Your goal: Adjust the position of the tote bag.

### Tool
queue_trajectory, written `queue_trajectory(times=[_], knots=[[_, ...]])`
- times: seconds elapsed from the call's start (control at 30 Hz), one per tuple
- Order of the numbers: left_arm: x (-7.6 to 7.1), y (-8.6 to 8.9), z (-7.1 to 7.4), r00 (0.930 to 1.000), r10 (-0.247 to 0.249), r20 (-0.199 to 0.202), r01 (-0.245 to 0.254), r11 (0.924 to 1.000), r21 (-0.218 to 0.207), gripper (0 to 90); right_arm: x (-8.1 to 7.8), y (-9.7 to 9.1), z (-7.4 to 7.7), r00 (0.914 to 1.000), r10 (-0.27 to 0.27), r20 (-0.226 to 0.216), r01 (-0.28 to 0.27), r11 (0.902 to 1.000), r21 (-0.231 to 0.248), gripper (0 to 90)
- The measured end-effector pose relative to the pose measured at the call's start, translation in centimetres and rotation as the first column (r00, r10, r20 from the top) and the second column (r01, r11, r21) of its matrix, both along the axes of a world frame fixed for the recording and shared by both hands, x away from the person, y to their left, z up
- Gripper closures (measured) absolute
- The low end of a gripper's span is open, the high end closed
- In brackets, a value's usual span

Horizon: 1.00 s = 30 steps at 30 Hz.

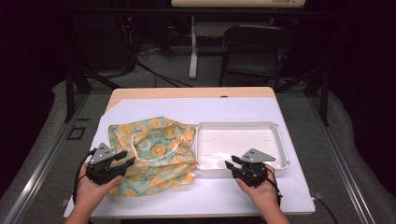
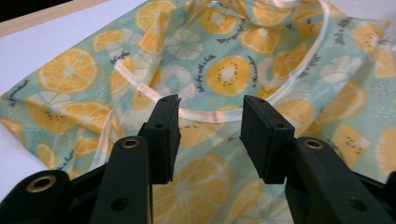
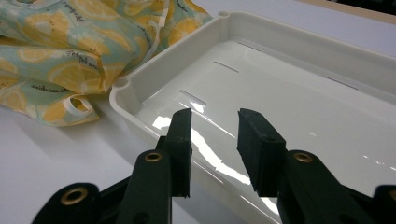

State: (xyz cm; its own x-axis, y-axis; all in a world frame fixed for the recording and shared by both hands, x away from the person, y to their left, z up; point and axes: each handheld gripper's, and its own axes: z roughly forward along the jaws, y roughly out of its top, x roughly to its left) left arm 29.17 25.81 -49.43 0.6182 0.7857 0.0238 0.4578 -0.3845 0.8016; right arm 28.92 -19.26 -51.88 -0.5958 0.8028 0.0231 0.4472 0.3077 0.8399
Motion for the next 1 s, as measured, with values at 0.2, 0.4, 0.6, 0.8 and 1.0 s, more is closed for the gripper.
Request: queue_trajectory(times=[0.2,0.4,0.6,0.8,1.0], knots=[[-0.9,-0.9,0.3,0.9988,-0.036,0.034,0.034,0.9983,0.048,55.8,0.3,0.0,-0.1,0.9998,0.016,-0.011,-0.016,0.9998,0.007,69.5],[-1.4,-1.3,0.5,0.9979,-0.053,0.038,0.051,0.9974,0.050,52.9,0.4,0.3,-0.2,0.9995,0.028,-0.012,-0.028,0.9996,0.003,69.6],[-1.5,-1.7,0.2,0.9959,-0.086,0.028,0.084,0.9948,0.057,50.5,0.6,0.4,-0.3,0.9992,0.033,-0.021,-0.033,0.9994,0.013,67.5],[-1.5,-2.1,-0.2,0.9950,-0.098,0.020,0.096,0.9924,0.078,49.4,0.7,0.3,-0.3,0.9993,0.032,-0.022,-0.031,0.9993,0.022,67.2],[-1.3,-2.3,-0.7,0.9943,-0.106,0.004,0.105,0.9902,0.092,48.2,0.7,0.4,-0.4,0.9993,0.029,-0.022,-0.029,0.9994,0.021,66.7]])
